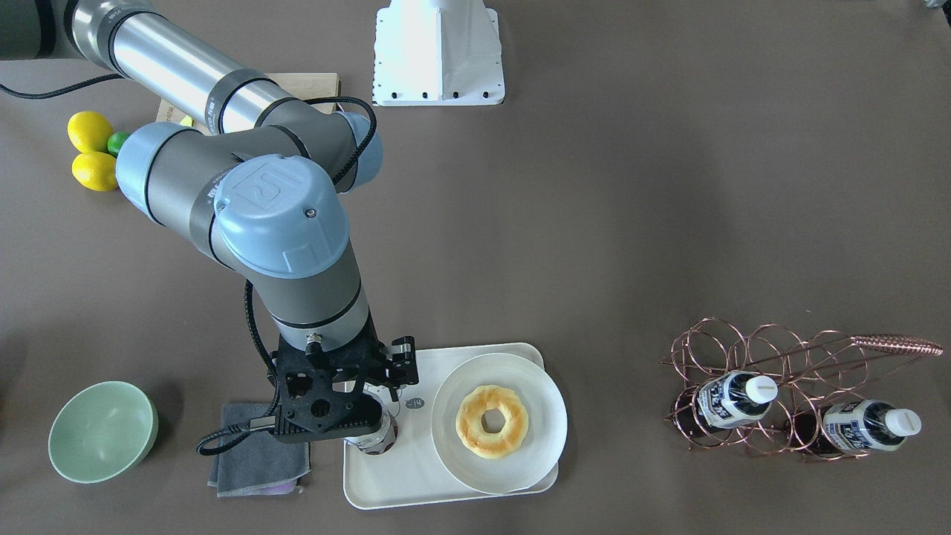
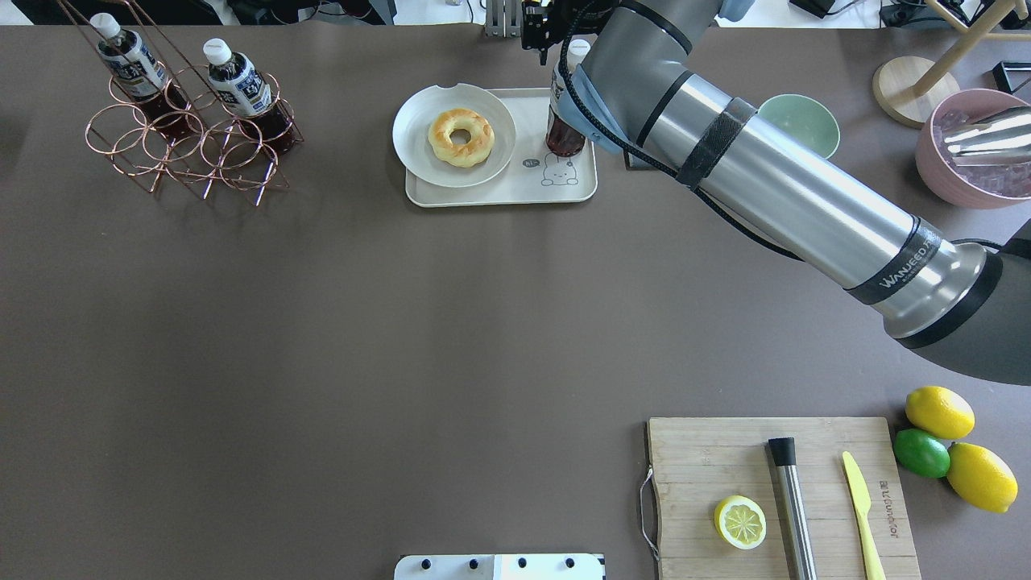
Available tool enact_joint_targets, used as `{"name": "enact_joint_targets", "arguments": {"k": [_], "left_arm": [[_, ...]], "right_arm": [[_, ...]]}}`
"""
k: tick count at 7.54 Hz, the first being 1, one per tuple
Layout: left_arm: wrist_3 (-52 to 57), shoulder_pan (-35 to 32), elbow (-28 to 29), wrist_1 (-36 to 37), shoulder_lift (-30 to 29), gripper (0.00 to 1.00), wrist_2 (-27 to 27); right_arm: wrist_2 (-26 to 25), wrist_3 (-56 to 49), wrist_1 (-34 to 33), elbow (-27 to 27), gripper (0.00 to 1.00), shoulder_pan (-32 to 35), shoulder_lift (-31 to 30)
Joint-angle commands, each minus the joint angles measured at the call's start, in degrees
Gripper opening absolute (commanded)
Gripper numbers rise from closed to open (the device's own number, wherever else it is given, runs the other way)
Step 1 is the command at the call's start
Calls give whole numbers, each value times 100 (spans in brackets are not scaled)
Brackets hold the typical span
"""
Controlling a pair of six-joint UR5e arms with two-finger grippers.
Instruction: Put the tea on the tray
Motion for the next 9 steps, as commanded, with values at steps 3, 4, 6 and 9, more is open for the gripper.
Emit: {"name": "enact_joint_targets", "arguments": {"k": [3,4,6,9], "left_arm": [[-8,-3,-6,4,-2,97,0],[1,-3,-23,-14,-2,97,0],[1,-29,-49,3,59,97,-8],[18,-55,-251,-14,567,97,1]], "right_arm": [[527,35,-756,835,100,222,-71],[563,-34,-1336,1554,100,283,-359],[590,-428,-2016,3258,100,485,-1683],[590,-1681,-3291,4178,100,871,-2739]]}}
